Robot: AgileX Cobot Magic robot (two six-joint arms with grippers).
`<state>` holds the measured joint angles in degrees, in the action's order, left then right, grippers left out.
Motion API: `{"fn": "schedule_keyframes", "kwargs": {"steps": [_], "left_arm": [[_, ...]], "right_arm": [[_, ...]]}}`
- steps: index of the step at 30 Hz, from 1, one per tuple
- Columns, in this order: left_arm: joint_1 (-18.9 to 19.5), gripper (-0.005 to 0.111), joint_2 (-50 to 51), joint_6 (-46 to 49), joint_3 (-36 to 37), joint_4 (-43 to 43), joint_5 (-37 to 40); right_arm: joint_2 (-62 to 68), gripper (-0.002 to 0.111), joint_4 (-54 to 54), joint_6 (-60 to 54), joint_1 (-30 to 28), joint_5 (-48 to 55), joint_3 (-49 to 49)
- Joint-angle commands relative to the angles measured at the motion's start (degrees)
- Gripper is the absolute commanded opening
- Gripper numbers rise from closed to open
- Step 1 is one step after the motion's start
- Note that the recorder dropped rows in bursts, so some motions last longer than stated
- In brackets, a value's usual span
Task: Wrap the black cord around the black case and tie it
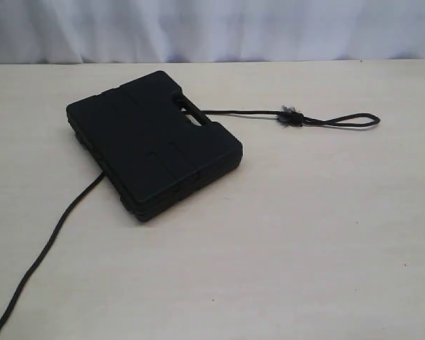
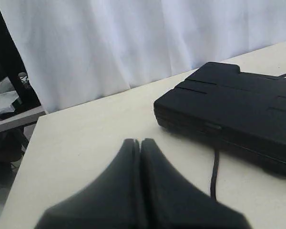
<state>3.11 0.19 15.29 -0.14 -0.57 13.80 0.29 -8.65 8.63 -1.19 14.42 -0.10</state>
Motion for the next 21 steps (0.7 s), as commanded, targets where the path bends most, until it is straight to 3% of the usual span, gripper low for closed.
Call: {"fn": "schedule_keyframes", "kwargs": {"steps": [1,4,7,10,17,21], "left_arm": [[-0.51,0.0,-0.19,-0.14,0.14,-0.36,-2.27],[-0.51,0.0,-0.19,-5.65,0.14,-13.68,-12.06],[-0.51,0.0,-0.19,-16.89,0.14,-32.02,-20.0],[-0.51,0.0,-0.19,-23.14,0.14,-41.6,-27.28],[-0.51,0.0,-0.19,-24.82,0.14,-40.42,-48.4],[-0.51,0.0,1.35,-34.0,-1.67,-34.38,-55.45]], "right_arm": [[-0.29,0.004,0.06,-0.27,-0.01,-1.08,0.1],[-0.29,0.004,1.2,-0.27,-0.01,-6.22,0.1],[-0.29,0.004,9.21,0.39,-0.01,-12.7,0.1],[-0.29,0.004,13.71,0.39,-0.01,-20.71,0.1],[-0.29,0.004,33.49,1.68,-0.01,-31.15,0.1],[-0.29,0.004,30.27,14.46,-0.01,-44.0,0.1]]}}
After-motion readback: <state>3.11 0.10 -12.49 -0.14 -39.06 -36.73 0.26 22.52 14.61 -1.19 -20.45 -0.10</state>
